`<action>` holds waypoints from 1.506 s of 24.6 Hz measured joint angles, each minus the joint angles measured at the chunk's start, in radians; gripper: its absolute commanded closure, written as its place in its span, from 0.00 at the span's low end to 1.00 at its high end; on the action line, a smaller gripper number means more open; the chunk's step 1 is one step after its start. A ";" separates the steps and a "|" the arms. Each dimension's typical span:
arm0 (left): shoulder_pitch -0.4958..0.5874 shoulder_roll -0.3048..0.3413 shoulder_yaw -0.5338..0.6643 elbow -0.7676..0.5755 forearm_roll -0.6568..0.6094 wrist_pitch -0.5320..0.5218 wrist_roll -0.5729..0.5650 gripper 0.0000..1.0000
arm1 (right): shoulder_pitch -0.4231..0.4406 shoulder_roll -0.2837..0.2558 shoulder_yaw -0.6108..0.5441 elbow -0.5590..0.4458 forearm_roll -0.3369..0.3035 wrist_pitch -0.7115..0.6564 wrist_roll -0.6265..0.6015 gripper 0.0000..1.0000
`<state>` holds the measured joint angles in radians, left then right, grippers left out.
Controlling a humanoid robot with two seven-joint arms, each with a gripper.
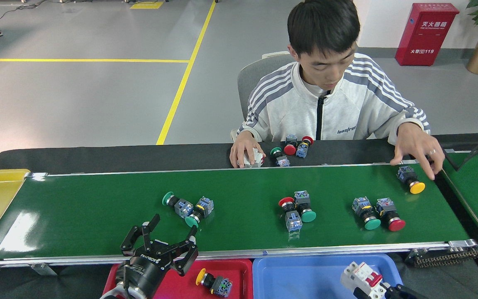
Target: Pick switch part from conveyor to tray
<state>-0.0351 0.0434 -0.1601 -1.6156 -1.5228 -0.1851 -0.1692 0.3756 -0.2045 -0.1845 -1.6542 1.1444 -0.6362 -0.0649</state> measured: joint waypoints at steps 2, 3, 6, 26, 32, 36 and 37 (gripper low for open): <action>-0.017 0.000 0.000 0.027 0.000 0.000 -0.001 0.00 | -0.006 0.063 -0.002 -0.017 0.005 0.123 -0.002 0.02; -0.023 0.000 0.000 0.037 0.000 0.000 -0.002 0.00 | -0.014 0.085 -0.002 -0.032 0.009 0.189 -0.002 0.03; -0.045 0.000 0.005 0.081 0.000 0.000 -0.002 0.00 | -0.046 0.109 0.044 -0.059 0.013 0.379 0.009 0.03; -0.086 0.003 0.090 0.242 0.015 -0.007 0.011 0.95 | -0.324 0.009 0.252 0.079 0.037 0.506 0.209 0.01; 0.107 0.011 0.087 -0.009 0.026 -0.250 0.025 0.83 | -0.384 0.013 0.322 0.114 0.038 0.470 0.245 0.01; 0.243 0.011 0.088 -0.134 0.026 -0.430 0.028 0.00 | -0.421 0.028 0.377 0.160 0.040 0.467 0.251 0.01; 0.252 0.010 0.088 -0.140 0.026 -0.444 0.028 0.00 | -0.428 0.035 0.388 0.168 0.041 0.466 0.251 0.01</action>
<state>0.2168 0.0539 -0.0722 -1.7560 -1.4971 -0.6289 -0.1414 -0.0528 -0.1693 0.2031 -1.4860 1.1850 -0.1700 0.1863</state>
